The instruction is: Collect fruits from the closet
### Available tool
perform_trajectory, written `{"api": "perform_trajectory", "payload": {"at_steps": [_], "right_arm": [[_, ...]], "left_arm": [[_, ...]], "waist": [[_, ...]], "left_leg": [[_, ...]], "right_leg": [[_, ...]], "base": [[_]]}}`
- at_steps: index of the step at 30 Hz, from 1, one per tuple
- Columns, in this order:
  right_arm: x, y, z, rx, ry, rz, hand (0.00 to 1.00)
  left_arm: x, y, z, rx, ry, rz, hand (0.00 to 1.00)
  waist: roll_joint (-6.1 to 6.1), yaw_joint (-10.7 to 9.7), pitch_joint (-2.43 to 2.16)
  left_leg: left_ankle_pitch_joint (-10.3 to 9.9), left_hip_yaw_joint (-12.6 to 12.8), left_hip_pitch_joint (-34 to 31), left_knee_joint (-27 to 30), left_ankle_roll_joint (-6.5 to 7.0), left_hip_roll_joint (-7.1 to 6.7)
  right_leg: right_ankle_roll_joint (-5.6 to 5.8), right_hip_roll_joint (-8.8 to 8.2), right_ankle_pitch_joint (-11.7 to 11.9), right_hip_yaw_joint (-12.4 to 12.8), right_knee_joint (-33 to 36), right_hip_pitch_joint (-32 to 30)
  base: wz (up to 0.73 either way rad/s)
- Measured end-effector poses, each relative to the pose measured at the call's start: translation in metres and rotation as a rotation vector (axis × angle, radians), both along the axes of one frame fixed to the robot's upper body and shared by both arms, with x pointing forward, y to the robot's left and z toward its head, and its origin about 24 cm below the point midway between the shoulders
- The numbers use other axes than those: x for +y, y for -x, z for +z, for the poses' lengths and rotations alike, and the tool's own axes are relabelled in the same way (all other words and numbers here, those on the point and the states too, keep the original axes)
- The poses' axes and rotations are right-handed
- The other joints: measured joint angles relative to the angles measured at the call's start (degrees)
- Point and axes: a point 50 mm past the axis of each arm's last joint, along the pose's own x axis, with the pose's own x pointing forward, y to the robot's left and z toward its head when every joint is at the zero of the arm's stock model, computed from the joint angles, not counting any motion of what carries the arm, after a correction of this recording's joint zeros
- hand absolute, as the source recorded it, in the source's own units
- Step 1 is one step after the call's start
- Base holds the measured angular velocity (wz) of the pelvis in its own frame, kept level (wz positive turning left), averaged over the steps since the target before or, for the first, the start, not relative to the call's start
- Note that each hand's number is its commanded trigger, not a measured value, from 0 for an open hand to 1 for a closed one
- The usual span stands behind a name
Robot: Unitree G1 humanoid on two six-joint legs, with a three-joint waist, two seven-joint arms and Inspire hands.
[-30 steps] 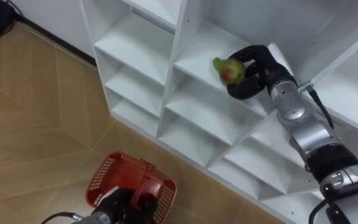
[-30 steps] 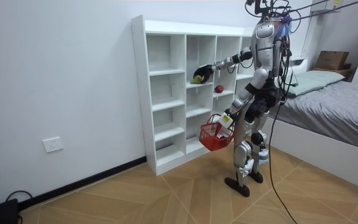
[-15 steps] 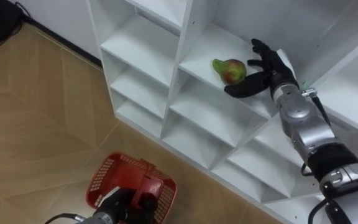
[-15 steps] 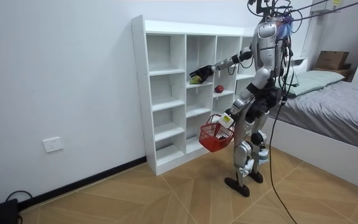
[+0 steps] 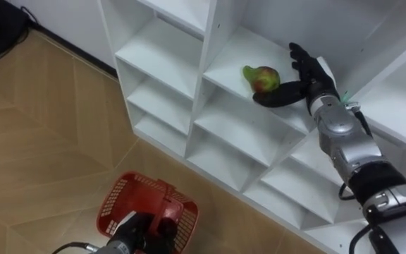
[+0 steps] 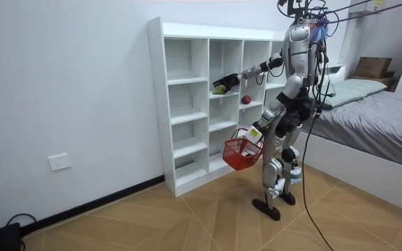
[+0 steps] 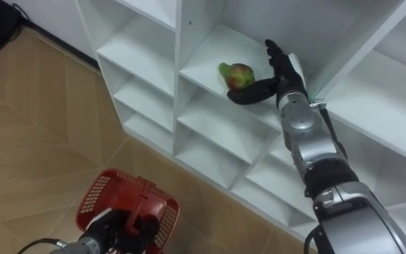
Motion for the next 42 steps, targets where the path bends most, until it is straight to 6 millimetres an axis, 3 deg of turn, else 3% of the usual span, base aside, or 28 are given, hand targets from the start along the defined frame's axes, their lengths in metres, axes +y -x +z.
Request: {"api": "perform_trajectory", "payload": {"at_steps": [4,12,28,37,39,40,41,42], "right_arm": [[0.000,0.000,0.000,0.001,-0.001,0.001,0.00],[0.001,-0.001,0.002,-0.004,0.007,0.005,0.00],[0.006,-0.003,0.002,-0.005,0.017,0.011,0.00],[0.014,-0.003,0.001,-0.019,0.000,0.009,0.00],[0.014,-0.003,0.001,-0.020,0.000,0.009,0.58],[0.014,-0.003,0.002,-0.021,0.001,0.008,0.69],[0.014,-0.003,0.002,-0.022,0.001,0.005,0.98],[0.014,-0.003,0.002,-0.023,0.001,0.004,1.00]], "left_arm": [[-0.002,0.001,0.000,0.003,0.011,0.001,1.00],[-0.004,0.002,-0.002,0.015,0.031,0.010,1.00],[-0.012,-0.001,-0.006,0.045,0.049,0.013,1.00],[-0.012,-0.001,-0.006,0.046,0.047,0.006,1.00],[-0.012,0.000,-0.007,0.045,0.047,0.005,1.00],[-0.012,0.000,-0.007,0.046,0.047,0.006,1.00],[-0.012,0.000,-0.007,0.045,0.047,0.008,1.00],[-0.012,0.000,-0.007,0.044,0.046,0.010,1.00]], "waist": [[0.12,0.01,0.02],[1.49,0.02,-0.10],[1.36,-0.01,-0.05],[0.70,-0.33,0.03],[0.69,-0.34,0.03],[0.70,-0.36,0.04],[0.72,-0.37,0.05],[0.72,-0.37,0.05]], "left_leg": [[0.00,0.00,0.02,0.06,0.00,0.02],[0.00,0.09,-0.04,-0.12,0.00,0.06],[0.02,0.66,0.05,-0.16,0.02,0.13],[0.11,1.06,0.16,-0.61,0.08,0.18],[0.11,1.05,0.18,-0.67,0.09,0.18],[0.10,1.04,0.17,-0.69,0.09,0.18],[0.10,1.02,0.15,-0.71,0.08,0.18],[0.10,1.02,0.14,-0.72,0.08,0.17]], "right_leg": [[0.00,0.02,0.00,0.06,0.08,0.03],[0.00,0.01,0.00,0.21,0.17,0.01],[0.04,-0.37,-0.05,0.71,0.12,-0.18],[0.03,-0.55,-0.09,0.66,0.07,-0.47],[0.03,-0.57,-0.09,0.60,0.07,-0.47],[0.04,-0.57,-0.09,0.53,0.07,-0.47],[0.04,-0.58,-0.09,0.44,0.07,-0.47],[0.04,-0.58,-0.09,0.40,0.07,-0.48]], "base": [[0.00],[0.00],[0.00],[-0.01],[0.00],[0.00],[0.00],[0.00]]}}
